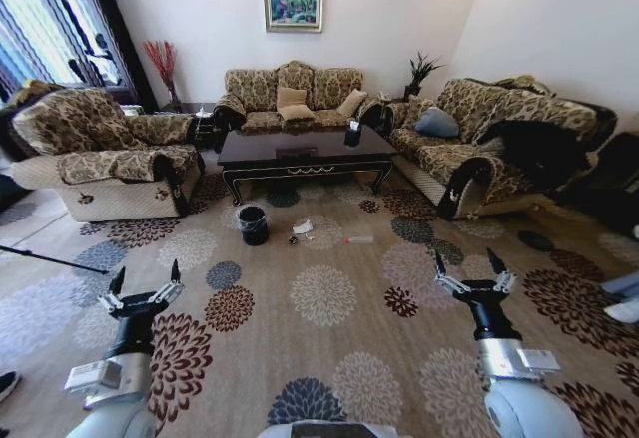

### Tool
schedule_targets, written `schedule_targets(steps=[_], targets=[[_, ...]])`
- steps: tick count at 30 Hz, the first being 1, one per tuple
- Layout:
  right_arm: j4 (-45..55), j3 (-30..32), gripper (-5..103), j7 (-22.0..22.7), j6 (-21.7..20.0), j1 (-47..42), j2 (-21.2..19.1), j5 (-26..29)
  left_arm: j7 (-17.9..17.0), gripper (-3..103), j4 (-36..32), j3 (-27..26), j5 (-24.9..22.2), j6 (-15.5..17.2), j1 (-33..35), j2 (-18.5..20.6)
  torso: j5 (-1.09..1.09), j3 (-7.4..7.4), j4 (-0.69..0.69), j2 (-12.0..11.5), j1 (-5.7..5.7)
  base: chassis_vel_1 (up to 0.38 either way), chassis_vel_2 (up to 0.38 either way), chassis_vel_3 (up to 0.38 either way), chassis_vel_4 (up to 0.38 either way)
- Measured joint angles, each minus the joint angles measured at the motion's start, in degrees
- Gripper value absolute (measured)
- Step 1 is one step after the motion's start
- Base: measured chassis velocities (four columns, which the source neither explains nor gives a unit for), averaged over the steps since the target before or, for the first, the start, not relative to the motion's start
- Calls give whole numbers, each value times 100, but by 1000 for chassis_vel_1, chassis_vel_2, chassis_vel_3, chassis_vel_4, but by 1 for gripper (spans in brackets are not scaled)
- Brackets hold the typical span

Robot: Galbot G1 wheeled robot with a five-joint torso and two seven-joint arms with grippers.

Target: Move to the front of the table and pick up the trash from the floor, then place it into the trash bin.

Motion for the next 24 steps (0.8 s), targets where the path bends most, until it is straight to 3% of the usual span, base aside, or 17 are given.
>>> schedule_targets(steps=[24], targets=[[-200, -102, 100, 327, -64, 199, 17, 167, -2, 100, 203, 25, 10, -28, -105, -35, 0, -422, 0, -754, -332, 0, 0, 0, 0]])
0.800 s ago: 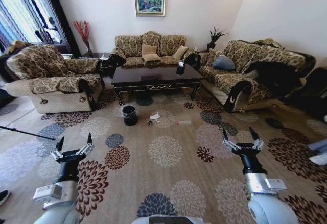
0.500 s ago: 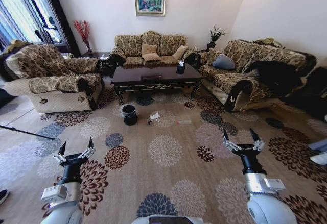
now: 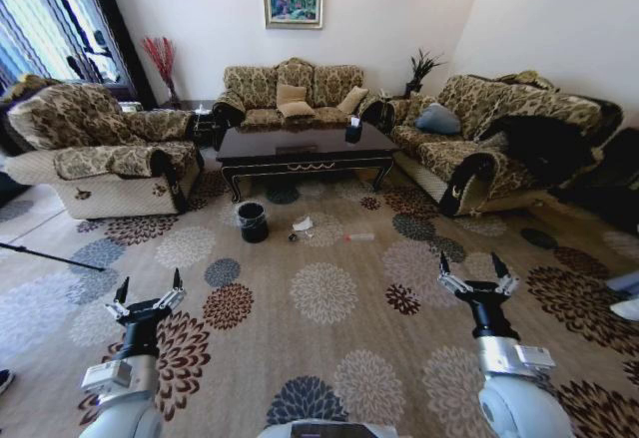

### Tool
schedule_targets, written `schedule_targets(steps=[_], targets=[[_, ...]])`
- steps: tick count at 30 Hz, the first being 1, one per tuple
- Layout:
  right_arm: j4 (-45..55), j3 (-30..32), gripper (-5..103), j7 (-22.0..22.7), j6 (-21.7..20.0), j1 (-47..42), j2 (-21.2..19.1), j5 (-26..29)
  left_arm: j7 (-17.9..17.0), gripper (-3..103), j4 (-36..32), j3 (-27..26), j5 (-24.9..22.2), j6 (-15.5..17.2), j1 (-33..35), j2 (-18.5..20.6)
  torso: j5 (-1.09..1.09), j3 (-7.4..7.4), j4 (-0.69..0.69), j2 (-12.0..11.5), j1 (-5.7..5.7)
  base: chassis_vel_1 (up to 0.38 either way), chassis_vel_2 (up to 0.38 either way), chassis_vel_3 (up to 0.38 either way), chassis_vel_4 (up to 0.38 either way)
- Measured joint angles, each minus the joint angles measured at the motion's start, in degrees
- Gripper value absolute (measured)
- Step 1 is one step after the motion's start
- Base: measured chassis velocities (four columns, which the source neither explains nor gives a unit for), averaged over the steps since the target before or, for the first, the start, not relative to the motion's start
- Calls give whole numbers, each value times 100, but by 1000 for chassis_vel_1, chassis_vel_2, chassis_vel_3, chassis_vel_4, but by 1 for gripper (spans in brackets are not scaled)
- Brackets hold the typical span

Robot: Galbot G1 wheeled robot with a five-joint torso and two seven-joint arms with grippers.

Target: Move to the front of the table and pick up the trash from the floor, then place it into the trash bin.

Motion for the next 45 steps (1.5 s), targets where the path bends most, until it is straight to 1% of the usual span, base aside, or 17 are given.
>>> schedule_targets(steps=[1, 10, 11, 15, 20, 25, 30, 35, 40, 42, 45], targets=[[0, 0, 100, 0, 0, 0, 0, 0, 0, 100, 0, 0, 0, 0, 0, 0, 0, 0, 0, 0, 0, 0, 0, 0, 0], [-46, -8, 100, 18, -38, 35, 26, -64, 6, 100, 26, 11, 0, 2, -5, -5, 0, -148, 0, -273, -125, 0, 0, 0, 0], [-46, -8, 100, 18, -38, 35, 26, -64, 6, 100, 26, 11, 0, 2, -5, -5, 0, -148, 0, -273, -125, 0, 0, 0, 0], [-64, -14, 100, 18, -43, 37, 39, -101, 24, 100, 54, 15, 19, 3, -17, -3, 0, -236, 0, -422, -188, 0, 0, 0, 0], [-84, -10, 100, 19, -45, 38, 34, -111, 33, 100, 86, 27, 67, -2, -39, -9, 0, -302, 1, -537, -235, 0, 0, 0, 0], [-89, -1, 100, 23, -45, 37, 28, -112, 42, 100, 91, 59, 63, -19, -45, -26, 0, -336, 0, -600, -264, 0, 0, 0, 0], [-103, 4, 100, 34, -45, 42, 27, -118, 62, 100, 113, 55, 122, -57, -46, -31, 0, -404, 1, -732, -327, 0, 0, 0, 0], [-115, 1, 100, 58, -44, 53, 36, -130, 64, 100, 122, 49, 135, -70, -43, -34, 0, -440, 0, -797, -354, 0, 0, 0, 0], [-118, -8, 100, 73, -43, 58, 46, -142, 76, 100, 140, 46, 171, -89, -23, -34, 0, -523, 0, -942, -418, 0, 0, 0, 0], [-118, -9, 100, 74, -43, 58, 47, -144, 78, 100, 140, 46, 173, -91, -20, -34, 0, -532, 0, -958, -424, 0, 0, 0, 0], [-120, -16, 100, 81, -41, 54, 57, -168, 90, 100, 132, 39, 178, -95, -9, -32, 0, -592, 0, -1061, -466, 0, 0, 0, 0]])
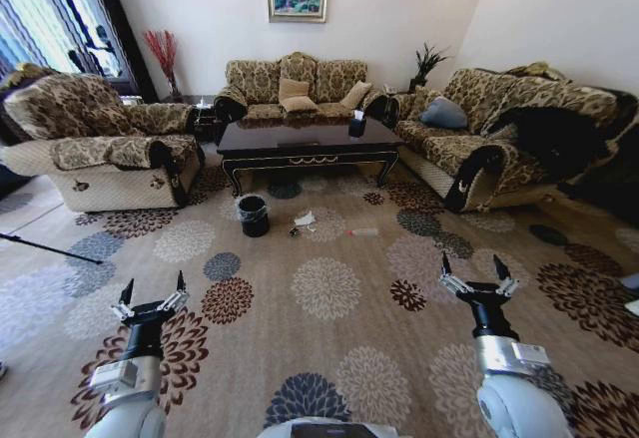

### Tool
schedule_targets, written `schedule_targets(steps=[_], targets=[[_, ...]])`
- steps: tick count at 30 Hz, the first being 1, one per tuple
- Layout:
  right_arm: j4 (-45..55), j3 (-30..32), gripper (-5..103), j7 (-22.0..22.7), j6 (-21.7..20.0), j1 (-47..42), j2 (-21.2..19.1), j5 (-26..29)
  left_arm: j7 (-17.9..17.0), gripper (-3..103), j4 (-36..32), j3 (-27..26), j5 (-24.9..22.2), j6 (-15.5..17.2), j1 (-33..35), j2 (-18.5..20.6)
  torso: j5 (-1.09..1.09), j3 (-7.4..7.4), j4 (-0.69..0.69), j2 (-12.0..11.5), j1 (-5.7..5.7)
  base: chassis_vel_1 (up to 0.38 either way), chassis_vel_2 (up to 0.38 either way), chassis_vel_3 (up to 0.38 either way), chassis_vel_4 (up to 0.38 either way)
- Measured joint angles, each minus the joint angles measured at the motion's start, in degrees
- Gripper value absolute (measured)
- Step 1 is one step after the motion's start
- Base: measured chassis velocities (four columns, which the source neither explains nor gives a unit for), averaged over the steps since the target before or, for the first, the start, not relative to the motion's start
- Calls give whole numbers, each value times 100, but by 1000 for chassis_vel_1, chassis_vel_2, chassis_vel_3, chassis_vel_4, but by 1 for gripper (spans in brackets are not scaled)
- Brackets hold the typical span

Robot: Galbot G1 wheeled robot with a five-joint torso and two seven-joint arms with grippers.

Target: Move to the front of the table and pick up the trash from the floor, then place it into the trash bin.

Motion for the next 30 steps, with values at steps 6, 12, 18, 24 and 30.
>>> schedule_targets(steps=[6, 12, 18, 24, 30], targets=[[-1, -14, 100, 21, 13, -9, 25, -13, 3, 100, 0, -16, -13, -10, 8, 18, 0, -83, 0, -144, -62, 0, 0, 0, 0], [19, -15, 100, 45, 33, -5, 23, -9, 3, 100, 2, -28, -31, -12, 9, 27, 0, -166, 0, -289, -125, 0, 0, 0, 0], [43, 23, 100, 92, 58, -3, 8, -1, 4, 100, -22, -47, -43, -12, 14, 39, 0, -243, -1, -431, -189, 0, 0, 0, 0], [58, 20, 100, 82, 360, -19, 14, 123, 5, 100, -27, -58, -52, -13, 21, 43, 0, -358, -1, -620, -263, 0, 0, 0, 0], [6, 52, 100, -77, 697, -47, 46, 39, 5, 100, -33, -48, -49, -13, 27, 29, 0, -432, 0, -744, -314, 0, 0, 0, 0]])
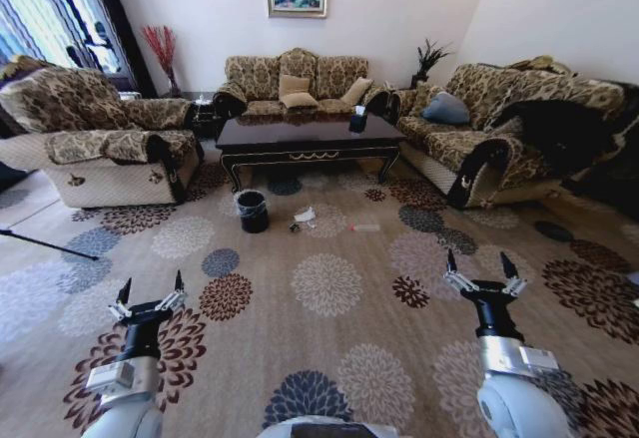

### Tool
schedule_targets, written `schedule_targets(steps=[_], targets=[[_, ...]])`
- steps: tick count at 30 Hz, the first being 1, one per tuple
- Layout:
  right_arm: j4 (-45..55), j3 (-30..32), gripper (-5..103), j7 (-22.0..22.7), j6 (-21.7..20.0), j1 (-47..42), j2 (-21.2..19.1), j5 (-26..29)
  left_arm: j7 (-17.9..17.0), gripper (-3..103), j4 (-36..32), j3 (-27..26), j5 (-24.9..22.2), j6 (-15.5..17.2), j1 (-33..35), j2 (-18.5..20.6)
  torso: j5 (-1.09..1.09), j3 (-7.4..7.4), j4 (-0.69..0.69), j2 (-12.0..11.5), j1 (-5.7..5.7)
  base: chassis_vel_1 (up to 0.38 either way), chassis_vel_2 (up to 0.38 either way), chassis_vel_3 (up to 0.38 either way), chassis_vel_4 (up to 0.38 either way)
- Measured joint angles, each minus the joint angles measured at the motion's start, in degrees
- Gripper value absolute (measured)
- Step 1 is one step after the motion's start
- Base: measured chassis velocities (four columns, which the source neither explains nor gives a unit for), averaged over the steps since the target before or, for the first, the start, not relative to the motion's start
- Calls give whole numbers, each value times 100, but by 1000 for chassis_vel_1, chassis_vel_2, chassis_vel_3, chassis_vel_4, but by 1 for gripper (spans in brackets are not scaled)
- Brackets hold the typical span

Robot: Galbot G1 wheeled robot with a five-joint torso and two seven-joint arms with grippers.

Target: Move to the front of the table and pick up the trash from the floor, then place it into the trash bin.

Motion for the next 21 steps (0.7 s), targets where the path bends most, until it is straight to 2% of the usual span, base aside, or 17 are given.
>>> schedule_targets(steps=[21], targets=[[79, -16, 100, 8, 52, -62, 70, 70, 3, 100, -75, 12, 21, -43, 74, -50, 0, -296, 0, -506, -210, 0, 0, 0, 0]])
